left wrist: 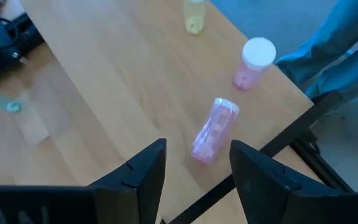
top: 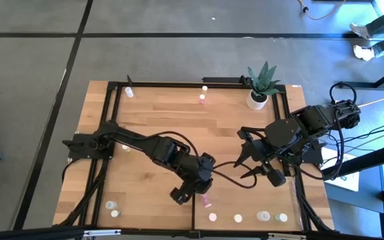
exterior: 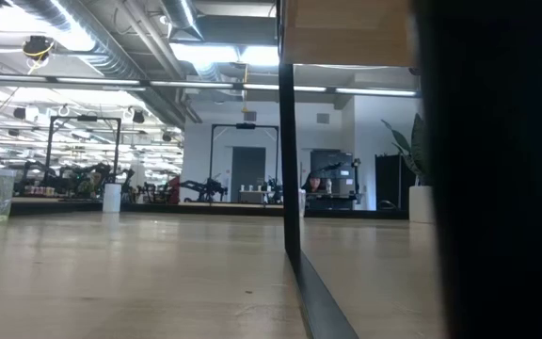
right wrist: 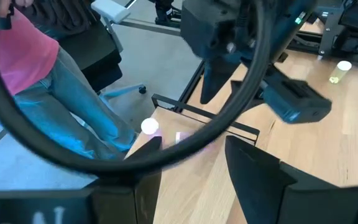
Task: Pick and place medicine bottles onto shelf by color
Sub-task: Put the bottom pink pill bottle on the shelf aligned with the other pink pill bottle
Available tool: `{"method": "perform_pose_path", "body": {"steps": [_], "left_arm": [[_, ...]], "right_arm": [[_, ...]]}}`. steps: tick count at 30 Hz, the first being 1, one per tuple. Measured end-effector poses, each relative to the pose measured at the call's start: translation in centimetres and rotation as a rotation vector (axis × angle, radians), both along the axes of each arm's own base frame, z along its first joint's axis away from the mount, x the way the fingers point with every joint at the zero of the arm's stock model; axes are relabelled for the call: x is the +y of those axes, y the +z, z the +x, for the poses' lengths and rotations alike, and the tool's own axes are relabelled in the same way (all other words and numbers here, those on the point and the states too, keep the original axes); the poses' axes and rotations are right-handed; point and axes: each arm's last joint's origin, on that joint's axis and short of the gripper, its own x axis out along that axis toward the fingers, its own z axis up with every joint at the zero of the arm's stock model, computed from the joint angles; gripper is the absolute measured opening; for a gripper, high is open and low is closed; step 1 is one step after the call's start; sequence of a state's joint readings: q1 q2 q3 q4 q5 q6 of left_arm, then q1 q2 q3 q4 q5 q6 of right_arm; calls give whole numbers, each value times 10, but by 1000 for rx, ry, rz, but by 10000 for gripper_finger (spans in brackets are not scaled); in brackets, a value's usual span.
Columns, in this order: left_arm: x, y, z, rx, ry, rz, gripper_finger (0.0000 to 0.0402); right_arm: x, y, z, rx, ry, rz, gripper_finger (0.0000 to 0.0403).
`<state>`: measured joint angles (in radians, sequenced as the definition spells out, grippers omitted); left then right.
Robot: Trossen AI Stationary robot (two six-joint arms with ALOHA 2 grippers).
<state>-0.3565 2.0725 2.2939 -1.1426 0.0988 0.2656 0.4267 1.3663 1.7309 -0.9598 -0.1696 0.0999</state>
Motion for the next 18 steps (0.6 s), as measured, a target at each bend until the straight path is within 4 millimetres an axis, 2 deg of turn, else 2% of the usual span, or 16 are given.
{"method": "perform_pose_path", "body": {"steps": [13,18], "left_arm": [[-7,-20,14,24,-25,-10,170],[-18,-30,17,40,-28,-5,170]], "right_arm": [[0,0,0,0,1,0,178],[0,0,0,-1,0,0,178]]}}
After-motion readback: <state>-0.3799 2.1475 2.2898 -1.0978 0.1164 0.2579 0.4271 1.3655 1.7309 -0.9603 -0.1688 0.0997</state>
